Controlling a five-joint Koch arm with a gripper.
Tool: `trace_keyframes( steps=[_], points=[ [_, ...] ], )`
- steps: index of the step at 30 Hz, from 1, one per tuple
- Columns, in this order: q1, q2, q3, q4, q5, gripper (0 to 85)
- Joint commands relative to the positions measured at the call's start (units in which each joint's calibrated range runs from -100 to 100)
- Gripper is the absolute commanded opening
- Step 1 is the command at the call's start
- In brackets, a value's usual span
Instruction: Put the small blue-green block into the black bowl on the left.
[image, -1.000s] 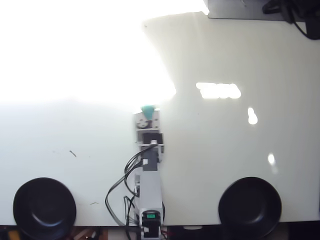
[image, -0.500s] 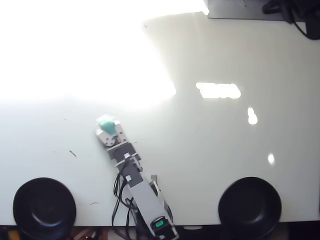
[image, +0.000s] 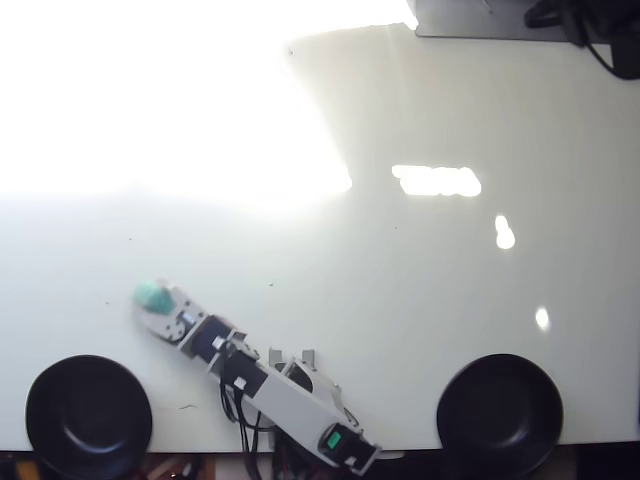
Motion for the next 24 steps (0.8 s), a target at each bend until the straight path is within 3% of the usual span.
trace_keyframes(
  steps=[1,9,15,20,24],
  points=[
    [3.6,0.2,1.8,5.5,0.0,3.7],
    [12.1,6.0,2.5,11.2,0.0,3.7],
    [17.6,12.5,2.7,19.9,2.5,3.5],
    [19.5,18.2,5.1,25.8,2.8,3.5],
    [20.2,18.5,9.0,23.3,3.2,3.5]
  ],
)
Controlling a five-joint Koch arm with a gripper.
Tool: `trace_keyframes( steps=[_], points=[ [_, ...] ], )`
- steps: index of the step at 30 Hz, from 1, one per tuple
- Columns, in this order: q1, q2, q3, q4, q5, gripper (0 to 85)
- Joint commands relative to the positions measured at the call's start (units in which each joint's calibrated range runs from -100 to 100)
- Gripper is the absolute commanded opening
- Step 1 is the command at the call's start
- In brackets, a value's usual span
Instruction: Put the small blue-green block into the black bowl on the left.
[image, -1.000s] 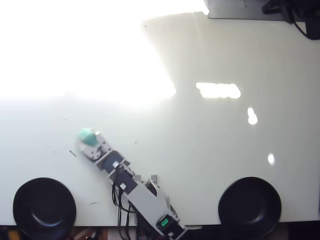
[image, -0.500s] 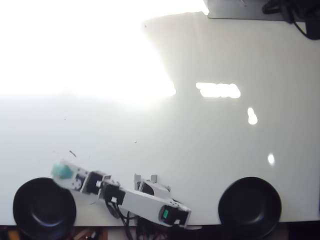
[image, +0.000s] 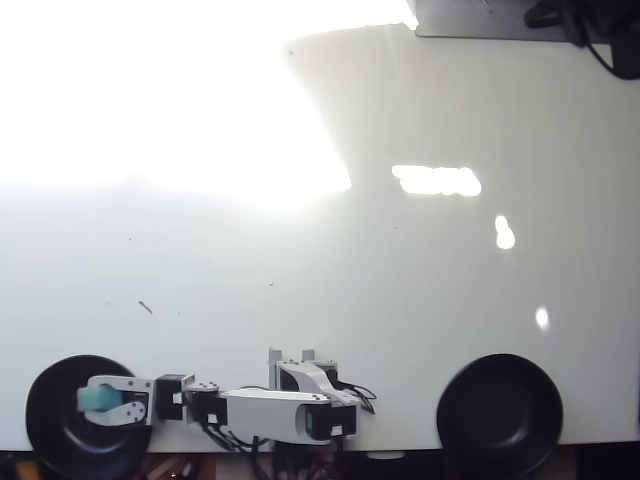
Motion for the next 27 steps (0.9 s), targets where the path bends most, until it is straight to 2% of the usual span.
trace_keyframes(
  steps=[1,19,20,22,23,27],
  points=[
    [0.6,-0.1,8.0,0.0,0.4,3.7],
    [1.1,1.3,10.4,-2.6,0.7,4.1],
    [1.1,1.3,10.5,-2.8,0.7,6.8],
    [1.0,1.3,10.4,-3.8,1.1,25.7],
    [1.0,1.3,10.3,-4.3,1.5,32.2],
    [0.9,0.4,9.3,-4.7,1.8,43.7]
  ],
)
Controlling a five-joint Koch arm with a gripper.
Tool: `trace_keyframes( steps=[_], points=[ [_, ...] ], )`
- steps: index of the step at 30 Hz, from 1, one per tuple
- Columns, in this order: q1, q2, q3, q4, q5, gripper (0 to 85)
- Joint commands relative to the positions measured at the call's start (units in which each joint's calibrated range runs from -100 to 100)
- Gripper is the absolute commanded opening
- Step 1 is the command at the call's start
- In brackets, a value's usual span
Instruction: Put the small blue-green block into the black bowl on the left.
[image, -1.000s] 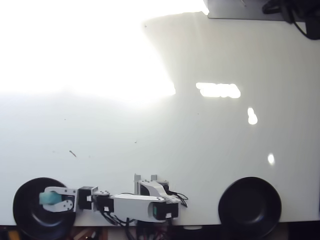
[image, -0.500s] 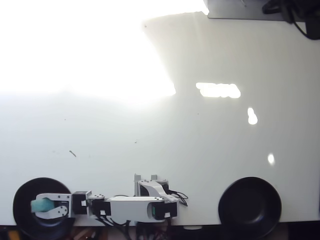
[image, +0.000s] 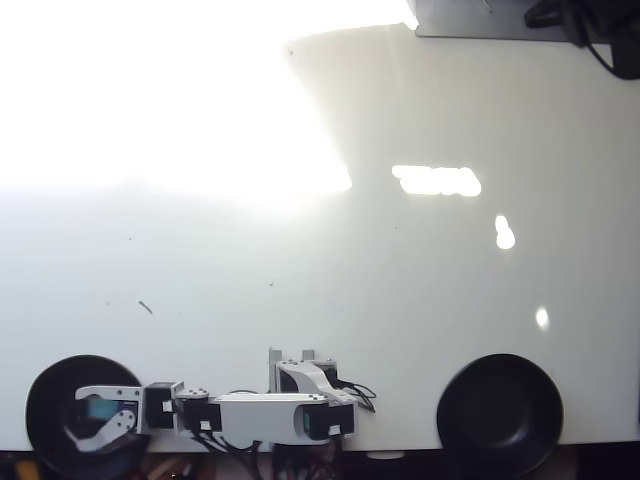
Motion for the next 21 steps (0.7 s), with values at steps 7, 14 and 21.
trace_keyframes(
  steps=[7,14,21],
  points=[
    [-2.4,-5.1,1.9,-1.1,3.1,51.3],
    [-9.7,-15.0,0.4,-7.4,10.1,49.1],
    [-17.5,-22.3,-2.6,-9.8,16.4,48.7]
  ],
)
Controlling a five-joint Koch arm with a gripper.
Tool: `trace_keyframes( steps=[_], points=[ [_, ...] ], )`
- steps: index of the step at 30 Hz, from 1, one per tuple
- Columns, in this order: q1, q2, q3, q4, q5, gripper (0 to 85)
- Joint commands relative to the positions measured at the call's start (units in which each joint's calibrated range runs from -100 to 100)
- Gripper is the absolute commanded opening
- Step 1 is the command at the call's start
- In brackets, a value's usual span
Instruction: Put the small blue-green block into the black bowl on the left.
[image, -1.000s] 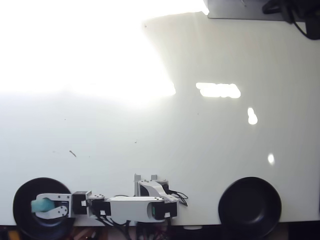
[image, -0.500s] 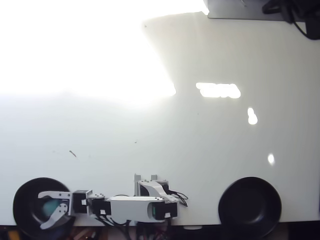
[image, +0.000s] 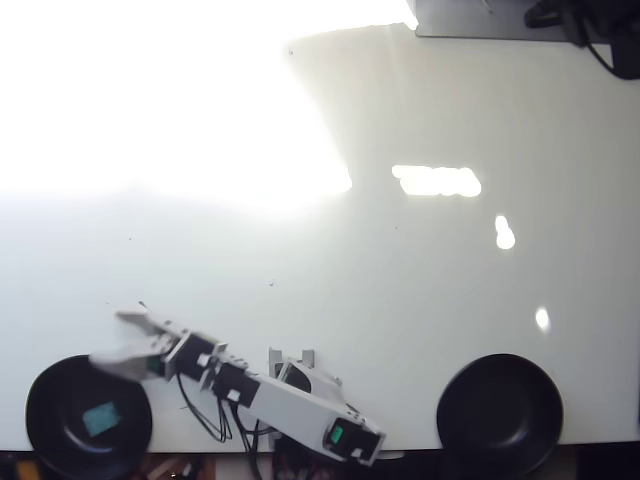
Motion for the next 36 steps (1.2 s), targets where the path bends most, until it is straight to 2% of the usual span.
trace_keyframes(
  steps=[1,7,16,21,29,31,36],
  points=[
    [-3.1,-3.4,-0.3,0.5,1.7,48.7],
    [-9.5,-7.2,-3.7,0.7,4.2,46.4],
    [-20.7,-10.2,-10.2,0.4,12.5,46.4],
    [-24.9,-15.2,-19.1,0.7,13.7,46.4],
    [-31.2,-15.6,-26.0,1.6,18.7,46.5],
    [-33.6,-15.6,-30.2,4.8,20.9,46.5],
    [-38.9,-15.6,-42.2,14.3,21.2,46.8]
  ],
)
